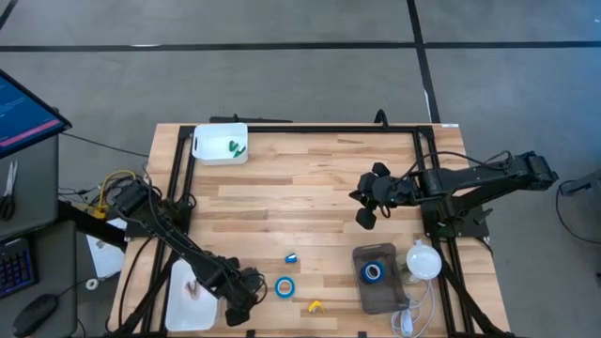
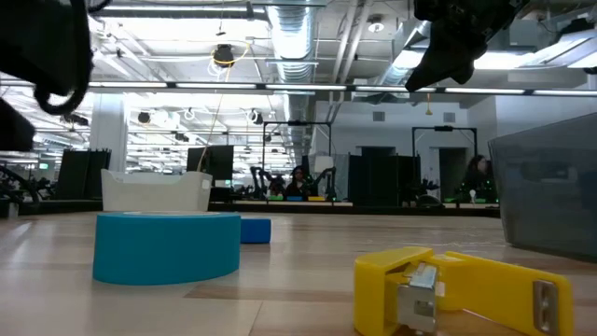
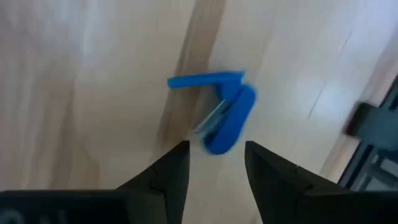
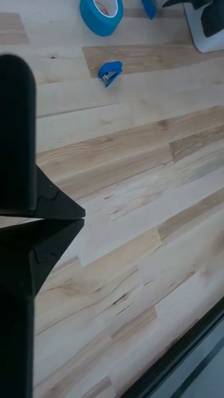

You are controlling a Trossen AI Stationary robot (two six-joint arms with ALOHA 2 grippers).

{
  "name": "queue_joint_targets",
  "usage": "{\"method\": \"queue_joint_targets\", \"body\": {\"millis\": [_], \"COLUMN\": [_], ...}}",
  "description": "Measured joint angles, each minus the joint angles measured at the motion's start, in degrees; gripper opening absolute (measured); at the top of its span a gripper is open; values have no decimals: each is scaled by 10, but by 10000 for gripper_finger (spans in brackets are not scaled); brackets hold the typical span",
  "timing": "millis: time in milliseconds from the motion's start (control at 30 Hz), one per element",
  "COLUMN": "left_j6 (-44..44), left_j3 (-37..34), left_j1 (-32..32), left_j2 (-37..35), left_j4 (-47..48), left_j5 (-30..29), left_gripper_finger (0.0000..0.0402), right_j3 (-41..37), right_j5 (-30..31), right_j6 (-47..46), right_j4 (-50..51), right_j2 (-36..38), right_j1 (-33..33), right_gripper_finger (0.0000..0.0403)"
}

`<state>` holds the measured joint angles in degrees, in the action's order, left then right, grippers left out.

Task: Pick and place Stapler, Stapler remover, tape
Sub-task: Put the left blue stapler into the top white bin

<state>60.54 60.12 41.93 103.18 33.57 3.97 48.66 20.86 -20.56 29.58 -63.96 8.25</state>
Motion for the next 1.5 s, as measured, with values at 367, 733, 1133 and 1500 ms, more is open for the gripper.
{"method": "queue_joint_targets", "body": {"millis": [367,733,1133,1500], "left_j6": [-23,-186,-341,-406], "left_j3": [-1,0,0,0], "left_j1": [-9,-16,-47,-48], "left_j2": [2,1,0,0], "left_j4": [6,20,21,21], "left_j5": [-44,-76,-83,-80], "left_gripper_finger": [140,140,140,140], "right_j3": [0,0,0,0], "right_j5": [0,0,0,0], "right_j6": [0,1,1,1], "right_j4": [0,0,6,17], "right_j2": [0,0,0,0], "right_j1": [0,0,0,0], "right_gripper_finger": [0,0,0,0]}}
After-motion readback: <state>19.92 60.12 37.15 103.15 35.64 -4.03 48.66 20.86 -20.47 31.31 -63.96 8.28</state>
